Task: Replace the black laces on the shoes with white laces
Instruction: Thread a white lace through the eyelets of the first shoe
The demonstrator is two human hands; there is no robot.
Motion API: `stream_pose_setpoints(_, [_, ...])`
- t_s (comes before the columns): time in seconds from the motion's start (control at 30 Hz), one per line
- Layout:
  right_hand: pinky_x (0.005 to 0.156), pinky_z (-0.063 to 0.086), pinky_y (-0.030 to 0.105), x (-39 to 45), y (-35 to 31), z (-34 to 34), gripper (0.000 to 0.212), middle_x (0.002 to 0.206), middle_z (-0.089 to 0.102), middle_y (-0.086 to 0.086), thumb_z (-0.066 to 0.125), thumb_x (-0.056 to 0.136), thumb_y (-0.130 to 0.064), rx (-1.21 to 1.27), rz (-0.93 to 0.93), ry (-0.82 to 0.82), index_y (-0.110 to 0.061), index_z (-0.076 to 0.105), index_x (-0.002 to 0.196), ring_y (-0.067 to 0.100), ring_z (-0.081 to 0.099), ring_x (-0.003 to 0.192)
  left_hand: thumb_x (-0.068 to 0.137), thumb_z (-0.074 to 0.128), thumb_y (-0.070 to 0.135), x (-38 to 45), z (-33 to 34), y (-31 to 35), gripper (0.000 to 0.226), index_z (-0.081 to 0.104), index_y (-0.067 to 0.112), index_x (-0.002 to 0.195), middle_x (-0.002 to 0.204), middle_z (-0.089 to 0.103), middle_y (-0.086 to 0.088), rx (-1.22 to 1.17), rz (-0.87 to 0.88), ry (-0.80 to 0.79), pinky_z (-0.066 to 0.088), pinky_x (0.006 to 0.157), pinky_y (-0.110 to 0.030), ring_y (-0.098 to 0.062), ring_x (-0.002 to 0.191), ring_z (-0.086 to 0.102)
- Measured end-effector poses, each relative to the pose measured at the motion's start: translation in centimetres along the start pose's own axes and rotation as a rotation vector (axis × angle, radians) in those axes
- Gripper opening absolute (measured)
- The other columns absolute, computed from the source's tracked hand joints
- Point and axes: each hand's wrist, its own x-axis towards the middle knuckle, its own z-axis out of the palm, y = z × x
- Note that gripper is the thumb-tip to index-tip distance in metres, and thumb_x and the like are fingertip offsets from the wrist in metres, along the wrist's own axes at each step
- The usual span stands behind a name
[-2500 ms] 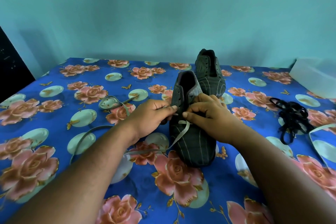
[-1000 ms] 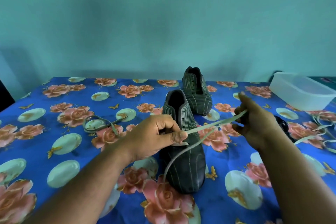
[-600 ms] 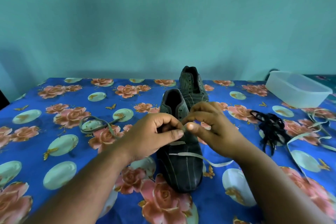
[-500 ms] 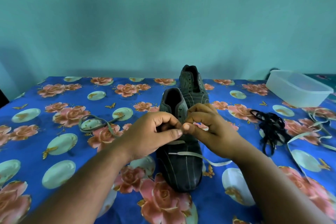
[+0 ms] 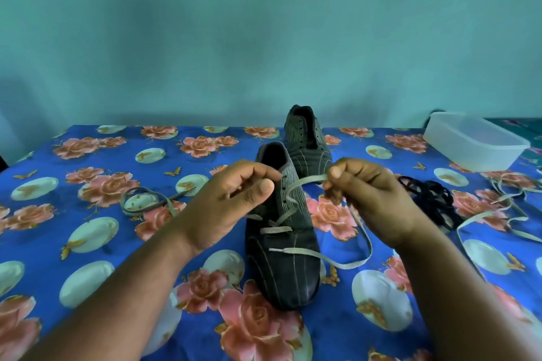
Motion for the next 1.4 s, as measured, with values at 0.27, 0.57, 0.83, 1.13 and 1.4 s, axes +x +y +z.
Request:
stream_pose_setpoints(0.27, [0.045, 0.034, 0.018, 0.0, -0.3, 3.3, 0.023, 0.055, 0.051, -0.006, 0.064, 0.094, -0.03, -0.168, 0.009, -0.126, -0.026, 0.069, 0.071, 0.008, 0.041, 0.047, 0.1, 0.061, 0.04, 1.0, 1.9, -0.4, 0.029, 0.069, 0.016, 0.085, 0.087, 0.06, 0.004, 0.231, 0.184, 0.066, 0.043, 0.075, -0.016, -0.009, 0.082, 0.057])
stream_pose_setpoints(0.57, [0.05, 0.038, 0.028, -0.1, -0.8, -1.1, 0.039, 0.059, 0.034, -0.001, 0.08, 0.08, -0.052, 0.231, 0.062, 0.013, -0.015, 0.067, 0.074, 0.015, 0.033, 0.043, 0.094, 0.053, 0.058, 1.1, -3.5, -3.6, 0.025, 0.058, 0.042, 0.076, 0.092, 0.054, 0.013, 0.771, -0.206, 0.273, 0.047, 0.073, -0.029, -0.01, 0.092, 0.057])
stream_pose_setpoints(0.83, [0.047, 0.033, 0.024, -0.3, -0.7, 1.1, 0.033, 0.048, 0.029, 0.017, 0.071, 0.09, -0.045, 0.014, 0.106, -0.083, -0.015, 0.07, 0.077, 0.023, 0.031, 0.04, 0.098, 0.037, 0.07, 1.0, 0.3, -1.5, 0.055, 0.067, 0.035, 0.127, 0.132, 0.059, 0.021, 0.451, 0.179, 0.224, 0.041, 0.11, -0.044, -0.005, 0.13, 0.051])
stream_pose_setpoints(1.13, [0.047, 0.031, 0.029, -0.3, -0.7, 1.6, 0.027, 0.052, 0.035, 0.02, 0.067, 0.095, -0.035, -0.108, 0.158, -0.143, -0.013, 0.073, 0.081, 0.021, 0.037, 0.043, 0.092, 0.056, 0.058, 1.2, 1.2, -1.6, 0.027, 0.063, 0.033, 0.085, 0.107, 0.056, 0.018, 0.502, 0.227, 0.165, 0.044, 0.096, -0.052, -0.013, 0.111, 0.055])
stream_pose_setpoints(1.4, [0.05, 0.036, 0.032, 0.0, -0.5, -0.5, 0.03, 0.059, 0.037, 0.004, 0.064, 0.09, -0.038, -0.198, 0.174, 0.091, -0.01, 0.074, 0.085, 0.02, 0.033, 0.054, 0.089, 0.067, 0.054, 0.7, -4.3, -3.1, 0.023, 0.064, 0.035, 0.076, 0.096, 0.064, 0.022, 0.673, -0.113, 0.314, 0.045, 0.1, -0.055, -0.011, 0.1, 0.064])
